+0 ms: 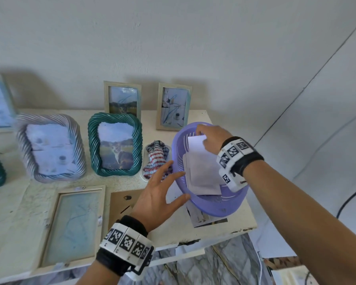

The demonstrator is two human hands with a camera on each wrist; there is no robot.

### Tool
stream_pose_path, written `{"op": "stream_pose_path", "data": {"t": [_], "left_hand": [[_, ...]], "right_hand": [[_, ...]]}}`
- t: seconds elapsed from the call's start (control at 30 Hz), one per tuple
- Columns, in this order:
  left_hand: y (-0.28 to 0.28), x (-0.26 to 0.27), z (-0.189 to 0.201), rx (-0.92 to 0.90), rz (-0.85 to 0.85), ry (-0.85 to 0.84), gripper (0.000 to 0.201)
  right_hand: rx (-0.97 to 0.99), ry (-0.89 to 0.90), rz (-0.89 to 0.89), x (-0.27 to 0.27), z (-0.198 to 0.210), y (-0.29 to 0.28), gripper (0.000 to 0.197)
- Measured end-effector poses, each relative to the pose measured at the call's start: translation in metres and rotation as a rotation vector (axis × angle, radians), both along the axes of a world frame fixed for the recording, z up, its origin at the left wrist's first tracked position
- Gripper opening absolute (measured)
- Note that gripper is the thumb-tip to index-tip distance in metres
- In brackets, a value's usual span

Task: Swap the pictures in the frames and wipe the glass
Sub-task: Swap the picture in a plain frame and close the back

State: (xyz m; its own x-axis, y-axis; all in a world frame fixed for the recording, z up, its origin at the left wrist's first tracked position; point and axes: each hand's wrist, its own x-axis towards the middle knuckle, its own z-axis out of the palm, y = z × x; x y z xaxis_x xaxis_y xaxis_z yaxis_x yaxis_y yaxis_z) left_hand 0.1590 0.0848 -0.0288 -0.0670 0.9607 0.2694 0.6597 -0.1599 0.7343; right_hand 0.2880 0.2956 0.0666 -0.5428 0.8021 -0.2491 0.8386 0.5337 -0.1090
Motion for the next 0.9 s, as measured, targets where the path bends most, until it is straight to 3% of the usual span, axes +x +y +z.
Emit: {"op": "stream_pose_path", "data": {"t": [0.2, 0.33, 0.5, 0.6, 0.67, 0.8, 0.9], "left_hand": [[-0.006, -0.029, 0.039, 0.163, 0.102, -0.216, 0.042], [-0.022, -0.053, 0.064, 0.138, 0.133, -0.345, 0.033], [-0.061, -0.094, 0.064, 0.036, 0.116, -0.529, 0.020], [-0.092, -0.120, 0.051, 0.017, 0.204, -0.649, 0.011], [-0.110, -0.137, 0.039, -0.003, 0.290, -0.685, 0.013], [-0.141, -0.166, 0.013, -0.079, 0.386, -0.703, 0.013], [-0.158, -0.179, -0.004, -0.129, 0.407, -0.549, 0.012]], "right_hand": [[0.198, 0.409, 0.014, 0.014, 0.069, -0.050, 0.026], [0.089, 0.613, 0.090, -0.005, 0.080, -0.102, 0.021], [-0.049, 0.792, 0.189, -0.051, 0.053, -0.153, 0.026], [-0.110, 0.968, 0.038, -0.076, 0.024, -0.179, 0.039], [-0.289, 1.050, -0.097, -0.091, -0.002, -0.200, 0.041], [-0.507, 1.029, -0.211, -0.115, -0.048, -0.243, 0.033], [-0.531, 1.022, -0.254, -0.124, -0.068, -0.264, 0.032]]}}
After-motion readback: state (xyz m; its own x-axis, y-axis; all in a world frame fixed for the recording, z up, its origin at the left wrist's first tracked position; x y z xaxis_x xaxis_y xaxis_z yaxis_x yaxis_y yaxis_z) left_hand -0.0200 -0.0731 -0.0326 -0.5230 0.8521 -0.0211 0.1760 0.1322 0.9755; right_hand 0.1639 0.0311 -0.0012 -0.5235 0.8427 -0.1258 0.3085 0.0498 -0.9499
